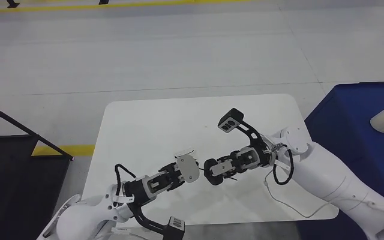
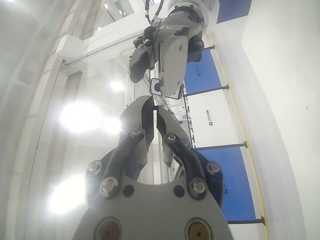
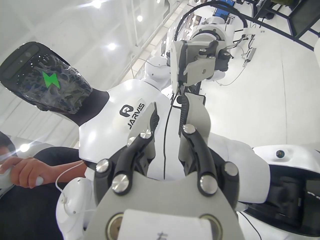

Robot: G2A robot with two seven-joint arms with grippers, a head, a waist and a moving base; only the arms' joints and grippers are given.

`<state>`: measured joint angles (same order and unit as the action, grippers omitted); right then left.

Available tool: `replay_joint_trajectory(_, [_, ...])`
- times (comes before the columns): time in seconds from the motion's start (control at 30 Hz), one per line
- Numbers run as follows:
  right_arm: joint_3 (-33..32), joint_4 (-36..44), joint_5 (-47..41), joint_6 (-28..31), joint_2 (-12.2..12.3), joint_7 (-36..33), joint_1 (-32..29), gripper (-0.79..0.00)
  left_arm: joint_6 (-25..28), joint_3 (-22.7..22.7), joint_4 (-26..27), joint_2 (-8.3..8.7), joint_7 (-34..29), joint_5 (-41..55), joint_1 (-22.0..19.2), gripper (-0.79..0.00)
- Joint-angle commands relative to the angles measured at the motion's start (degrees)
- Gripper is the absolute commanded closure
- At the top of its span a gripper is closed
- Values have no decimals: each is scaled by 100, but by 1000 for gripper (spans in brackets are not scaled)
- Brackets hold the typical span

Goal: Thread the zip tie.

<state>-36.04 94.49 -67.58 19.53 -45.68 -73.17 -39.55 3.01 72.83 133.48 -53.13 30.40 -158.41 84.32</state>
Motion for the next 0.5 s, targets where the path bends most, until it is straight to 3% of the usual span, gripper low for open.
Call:
replay_joint_trajectory(0.0, [-52, -24, 24, -37, -30, -11, -27, -22, -5, 28, 23, -1, 18, 35, 26, 0])
replay_joint_trajectory(0.4, [-276, -111, 255, -327, -216, -123, -145, 0, -40, 124, 15, -14, 109, 143, 74, 0])
replay_joint_trajectory(0.43, [-295, -127, 258, -355, -231, -133, -153, 0, -47, 125, 15, -17, 100, 150, 70, -117])
replay_joint_trajectory(0.47, [-316, -145, 273, -377, -245, -141, -158, 0, -53, 127, 23, -20, 91, 162, 67, -628])
